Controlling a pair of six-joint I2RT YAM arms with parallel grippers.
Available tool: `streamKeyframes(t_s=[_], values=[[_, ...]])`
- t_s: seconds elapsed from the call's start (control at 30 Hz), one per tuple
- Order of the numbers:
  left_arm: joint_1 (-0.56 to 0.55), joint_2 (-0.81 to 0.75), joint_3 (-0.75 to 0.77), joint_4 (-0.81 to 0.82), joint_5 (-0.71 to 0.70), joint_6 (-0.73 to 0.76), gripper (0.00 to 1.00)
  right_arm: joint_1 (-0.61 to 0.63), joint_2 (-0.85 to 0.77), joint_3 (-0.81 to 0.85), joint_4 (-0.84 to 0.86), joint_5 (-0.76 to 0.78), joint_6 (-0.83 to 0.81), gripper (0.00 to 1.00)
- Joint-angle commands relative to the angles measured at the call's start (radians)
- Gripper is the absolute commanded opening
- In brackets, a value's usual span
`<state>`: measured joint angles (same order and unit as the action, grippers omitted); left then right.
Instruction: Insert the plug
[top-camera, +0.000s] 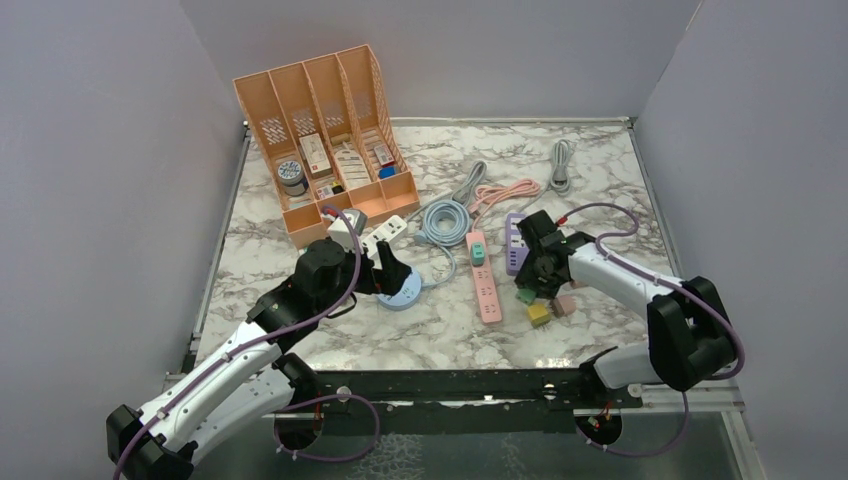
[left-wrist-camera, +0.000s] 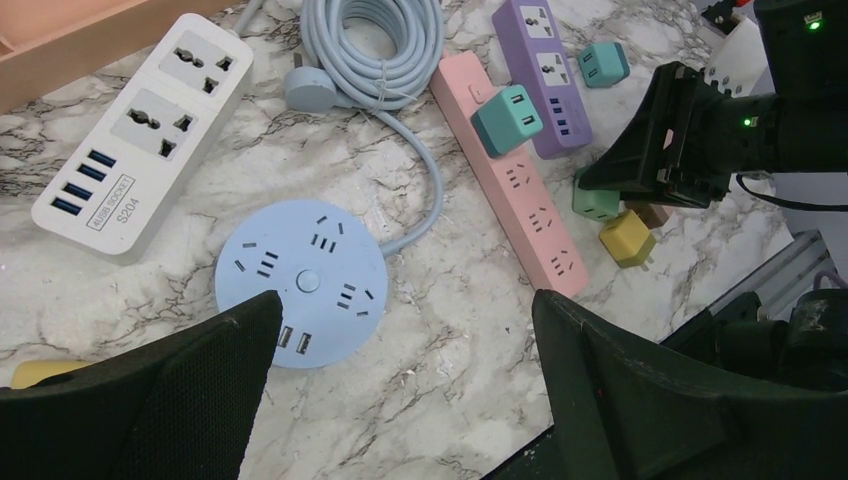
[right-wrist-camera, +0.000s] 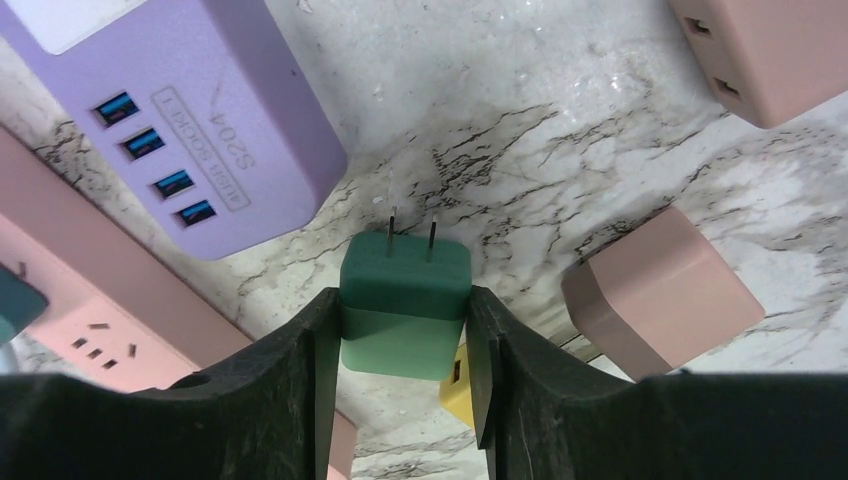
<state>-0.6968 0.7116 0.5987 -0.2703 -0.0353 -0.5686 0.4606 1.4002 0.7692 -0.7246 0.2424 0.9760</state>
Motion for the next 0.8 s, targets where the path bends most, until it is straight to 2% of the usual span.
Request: streamKeyframes(t_s=[0.0, 0.13, 0.27, 0.4, 0.6, 0.77], values=[[-0.003, 0.001, 0.038, 0.025, 0.046, -0.018, 0.98, -0.005, -0.069, -0.004, 0.043, -0.042, 0.035, 0.32], [-0.003, 0.031, 0.077, 0.064, 0.124, -0.041, 0.98, -0.005, -0.167, 0.022, 0.045, -0.114, 0.095, 0.32], [-0.003, 0.097, 0.105, 0.132, 0.187, -0.046, 0.97, -0.005, -0.265, 0.042, 0.106, -0.201, 0.159, 0.32], [-0.021, 0.185, 0.147, 0.214, 0.218, -0.114, 0.95, -0.005, -0.361, 0.077, 0.184, -0.272, 0.188, 0.32], [-0.179, 0.333, 0.200, 0.342, 0.100, -0.133, 0.90, -0.005, -0.424, 0.096, 0.266, -0.353, 0.318, 0.32], [-0.249, 0.451, 0.249, 0.432, 0.034, -0.185, 0.83, -0.005, -0.477, 0.056, 0.309, -0.414, 0.496, 0.31]])
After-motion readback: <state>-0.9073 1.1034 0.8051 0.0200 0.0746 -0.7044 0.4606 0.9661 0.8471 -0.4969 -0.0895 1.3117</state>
